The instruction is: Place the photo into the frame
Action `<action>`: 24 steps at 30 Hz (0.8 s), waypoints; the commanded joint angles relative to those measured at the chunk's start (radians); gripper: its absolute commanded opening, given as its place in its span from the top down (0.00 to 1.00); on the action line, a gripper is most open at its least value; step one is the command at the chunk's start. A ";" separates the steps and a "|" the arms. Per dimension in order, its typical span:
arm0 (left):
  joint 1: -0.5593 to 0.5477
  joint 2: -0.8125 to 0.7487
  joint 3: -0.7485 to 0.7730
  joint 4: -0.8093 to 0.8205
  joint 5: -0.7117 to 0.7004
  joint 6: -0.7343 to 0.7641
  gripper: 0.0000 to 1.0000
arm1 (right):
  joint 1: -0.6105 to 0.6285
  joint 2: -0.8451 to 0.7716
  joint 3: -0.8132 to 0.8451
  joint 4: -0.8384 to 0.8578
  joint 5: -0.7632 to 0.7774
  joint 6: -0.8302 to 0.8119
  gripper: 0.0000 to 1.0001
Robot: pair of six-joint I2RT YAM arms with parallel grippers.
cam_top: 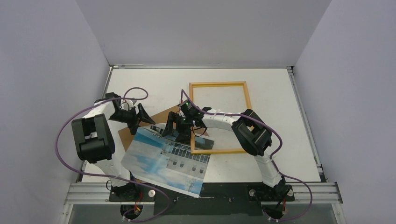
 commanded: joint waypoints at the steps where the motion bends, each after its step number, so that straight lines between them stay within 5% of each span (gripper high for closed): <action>1: 0.008 -0.078 -0.045 -0.058 -0.022 -0.025 0.30 | -0.006 0.053 -0.039 -0.068 0.058 -0.037 0.19; 11: 0.013 -0.322 -0.129 -0.027 -0.070 -0.138 0.32 | -0.008 0.042 -0.060 -0.047 0.058 -0.028 0.19; 24: 0.000 -0.255 -0.043 0.091 -0.093 -0.011 0.68 | -0.008 0.029 -0.084 0.036 0.037 -0.013 0.21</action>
